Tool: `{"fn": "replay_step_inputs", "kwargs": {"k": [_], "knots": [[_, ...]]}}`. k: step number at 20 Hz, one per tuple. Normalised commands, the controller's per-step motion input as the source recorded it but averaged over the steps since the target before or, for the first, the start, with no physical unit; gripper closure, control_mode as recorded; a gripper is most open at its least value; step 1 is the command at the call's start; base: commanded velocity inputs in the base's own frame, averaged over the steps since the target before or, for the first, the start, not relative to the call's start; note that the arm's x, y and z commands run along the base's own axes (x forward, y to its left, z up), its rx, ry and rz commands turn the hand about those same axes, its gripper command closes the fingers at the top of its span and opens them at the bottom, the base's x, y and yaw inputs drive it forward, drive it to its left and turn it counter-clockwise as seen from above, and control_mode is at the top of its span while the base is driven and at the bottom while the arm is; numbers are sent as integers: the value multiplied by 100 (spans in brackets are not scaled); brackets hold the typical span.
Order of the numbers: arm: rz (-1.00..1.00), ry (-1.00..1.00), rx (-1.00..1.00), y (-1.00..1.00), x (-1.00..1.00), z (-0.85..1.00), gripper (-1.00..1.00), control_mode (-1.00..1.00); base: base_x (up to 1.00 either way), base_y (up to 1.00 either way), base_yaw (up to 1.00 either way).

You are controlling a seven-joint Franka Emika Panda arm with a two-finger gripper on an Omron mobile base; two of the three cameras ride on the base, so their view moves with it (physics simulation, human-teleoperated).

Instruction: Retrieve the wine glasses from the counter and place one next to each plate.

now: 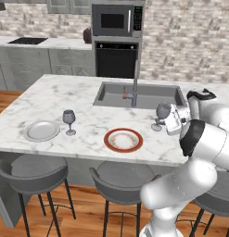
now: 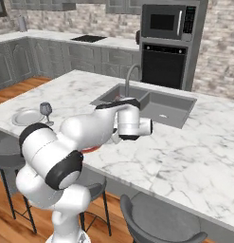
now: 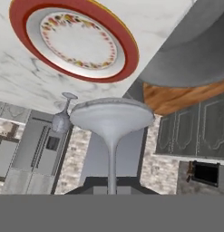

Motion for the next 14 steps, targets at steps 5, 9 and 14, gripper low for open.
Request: {"fn": "replay_step_inputs", "kwargs": {"k": [5, 9, 14], "knots": [[0, 5, -1, 0, 39, -36, 100, -100, 0, 0, 0], [0, 6, -2, 0, 36, -39, 100, -100, 0, 0, 0], [0, 1, 0, 0, 30, -32, 100, -100, 0, 0, 0]]}}
